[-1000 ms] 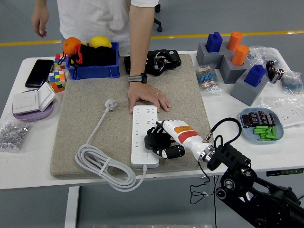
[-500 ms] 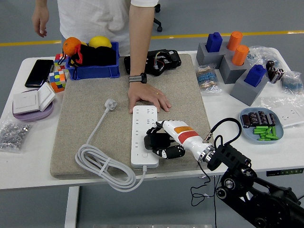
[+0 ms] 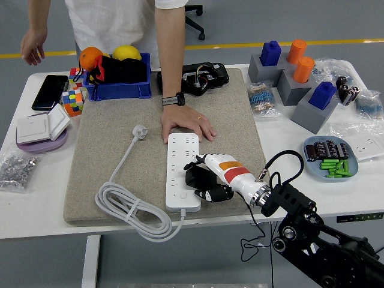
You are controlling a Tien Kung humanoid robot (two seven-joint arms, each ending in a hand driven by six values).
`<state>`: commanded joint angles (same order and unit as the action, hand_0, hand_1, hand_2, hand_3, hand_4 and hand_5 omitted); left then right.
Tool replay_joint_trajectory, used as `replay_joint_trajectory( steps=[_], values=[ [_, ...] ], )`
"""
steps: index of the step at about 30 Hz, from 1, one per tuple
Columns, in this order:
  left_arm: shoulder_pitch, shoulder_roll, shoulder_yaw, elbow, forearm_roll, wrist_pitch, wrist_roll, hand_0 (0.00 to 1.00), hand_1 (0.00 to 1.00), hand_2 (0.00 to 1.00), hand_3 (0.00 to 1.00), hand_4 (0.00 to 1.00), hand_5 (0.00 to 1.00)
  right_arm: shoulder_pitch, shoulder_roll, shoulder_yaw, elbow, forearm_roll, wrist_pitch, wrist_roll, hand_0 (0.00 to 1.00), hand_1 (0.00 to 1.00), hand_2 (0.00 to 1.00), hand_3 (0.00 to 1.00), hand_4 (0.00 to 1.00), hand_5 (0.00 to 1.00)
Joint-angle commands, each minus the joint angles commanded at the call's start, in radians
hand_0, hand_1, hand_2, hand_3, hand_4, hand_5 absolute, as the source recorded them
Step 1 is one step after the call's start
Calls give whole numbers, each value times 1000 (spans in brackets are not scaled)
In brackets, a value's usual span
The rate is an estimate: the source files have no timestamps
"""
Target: Press the white button,pick up the black plug,place it near the board,insert it into the board
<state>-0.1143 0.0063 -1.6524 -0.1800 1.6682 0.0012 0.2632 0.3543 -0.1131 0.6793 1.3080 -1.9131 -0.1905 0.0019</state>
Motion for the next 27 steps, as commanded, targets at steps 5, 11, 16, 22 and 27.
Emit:
replay_joint_trajectory(
  steps=[5, 11, 16, 22, 27],
  values=[
    [0, 1, 0, 0, 1, -1, 0, 467, 496, 512, 576, 583, 266, -1, -1, 3, 3, 0, 2, 1, 780, 753, 700, 676, 880, 34],
    [0, 0, -1, 0, 2, -1, -1, 466, 496, 511, 576, 583, 266, -1, -2, 11, 11, 8, 2, 8, 787, 756, 703, 684, 895, 50],
    [0, -1, -1, 0, -2, 0, -1, 467, 496, 511, 576, 584, 265, -3, -2, 15, 15, 11, 2, 11, 796, 758, 707, 689, 899, 53],
    [0, -1, -2, 0, -3, 0, -2, 466, 499, 512, 576, 584, 264, -8, -4, 22, 30, 14, 4, 15, 796, 760, 709, 695, 902, 56],
    [1, -2, -2, 0, -8, 1, -4, 466, 499, 512, 576, 584, 264, -28, -14, 46, 63, 20, 4, 20, 796, 760, 709, 695, 902, 56]
  ],
)
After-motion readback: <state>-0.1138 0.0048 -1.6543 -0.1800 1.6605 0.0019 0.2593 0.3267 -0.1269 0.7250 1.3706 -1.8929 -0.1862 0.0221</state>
